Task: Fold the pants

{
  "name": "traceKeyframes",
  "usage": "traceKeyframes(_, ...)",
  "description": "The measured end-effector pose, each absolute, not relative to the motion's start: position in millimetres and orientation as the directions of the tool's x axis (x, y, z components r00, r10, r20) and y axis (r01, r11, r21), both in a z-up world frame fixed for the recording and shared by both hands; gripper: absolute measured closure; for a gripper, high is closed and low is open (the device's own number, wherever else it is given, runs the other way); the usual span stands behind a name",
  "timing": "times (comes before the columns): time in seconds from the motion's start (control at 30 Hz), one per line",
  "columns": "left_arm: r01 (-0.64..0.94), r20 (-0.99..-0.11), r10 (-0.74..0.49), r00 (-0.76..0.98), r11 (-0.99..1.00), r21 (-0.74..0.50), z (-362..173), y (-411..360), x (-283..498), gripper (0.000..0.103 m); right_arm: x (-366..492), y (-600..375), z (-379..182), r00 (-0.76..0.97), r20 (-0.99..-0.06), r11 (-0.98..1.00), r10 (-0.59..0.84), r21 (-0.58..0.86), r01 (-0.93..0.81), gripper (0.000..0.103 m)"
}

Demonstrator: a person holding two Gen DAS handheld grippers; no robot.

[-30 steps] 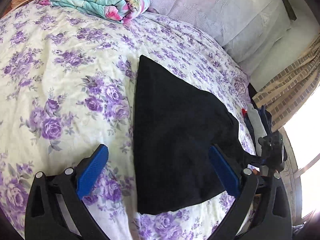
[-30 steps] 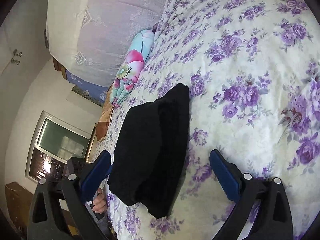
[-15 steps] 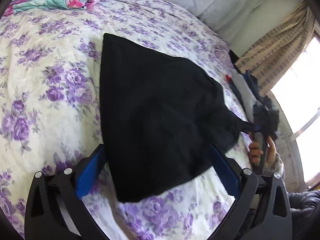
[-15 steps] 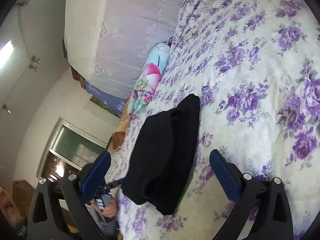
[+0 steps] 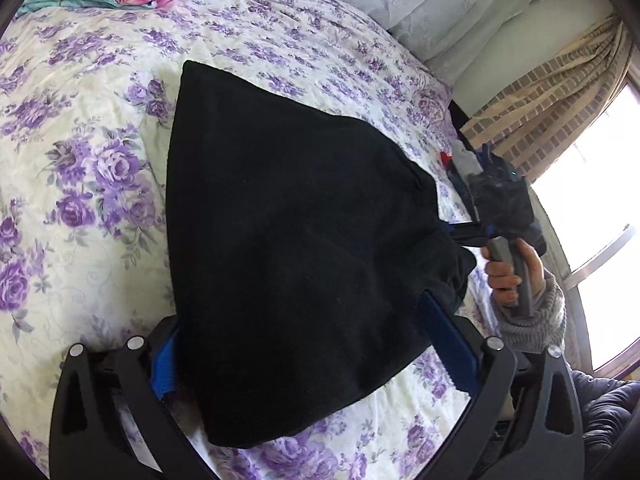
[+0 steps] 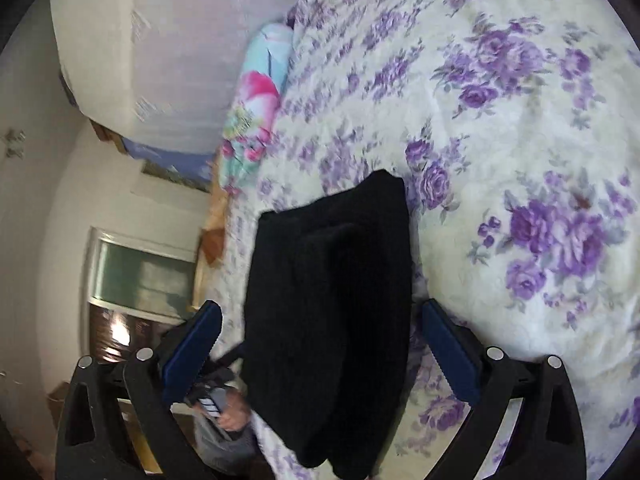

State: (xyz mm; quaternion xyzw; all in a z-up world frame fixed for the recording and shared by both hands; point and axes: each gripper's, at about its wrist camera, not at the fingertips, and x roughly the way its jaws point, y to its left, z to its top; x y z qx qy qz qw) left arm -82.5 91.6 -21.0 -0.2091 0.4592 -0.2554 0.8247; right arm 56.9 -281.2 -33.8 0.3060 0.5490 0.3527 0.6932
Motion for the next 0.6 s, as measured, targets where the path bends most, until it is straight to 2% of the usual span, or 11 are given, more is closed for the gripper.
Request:
traceKeyframes(0.1,0.228,-0.662,-0.602,0.447,0.792,-0.567,-23.3,88.3,-79.5,0.005,68.7,-258.9,-28.6,0.135,-0.61,0.624,0.781,0.758,-0.191,0.003)
traceKeyframes(0.2,0.235,-0.68,-0.576,0.454,0.813,-0.533,-24.7,82.2,-78.4,0.005,80.0,-244.1,-30.2,0.129,-0.556,0.57,0.821,0.798,-0.194,0.003)
traceKeyframes(0.3,0.231,-0.666,-0.588,0.46,0.803,-0.549,-24.2,84.2,-81.0,0.005,69.9,-244.8,-28.5,0.164,-0.523,0.548,0.837,0.799,-0.247,0.004)
traceKeyframes(0.33,0.231,-0.651,-0.603,0.461,0.79,-0.568,-23.9,86.9,-82.3,0.005,66.8,-249.6,-28.4,0.175,-0.493,0.523,0.852,0.808,-0.27,0.004)
traceKeyframes(0.43,0.218,-0.646,-0.608,0.462,0.783,-0.582,-24.9,89.0,-80.6,0.005,58.0,-278.0,-29.5,0.233,-0.288,0.354,0.929,0.876,-0.329,0.004)
traceKeyframes(0.47,0.208,-0.647,-0.604,0.465,0.785,-0.583,-24.3,87.3,-79.8,0.005,55.8,-283.6,-30.8,0.244,-0.246,0.32,0.938,0.886,-0.336,0.004)
traceKeyframes(0.53,0.194,-0.643,-0.601,0.475,0.784,-0.589,-23.2,87.3,-81.1,0.005,56.0,-283.1,-27.9,0.242,-0.261,0.333,0.934,0.881,-0.336,0.004)
traceKeyframes(0.6,0.179,-0.626,-0.612,0.484,0.769,-0.614,-21.9,90.4,-81.6,0.006,57.6,-271.2,-23.4,0.24,-0.354,0.418,0.904,0.85,-0.32,0.004)
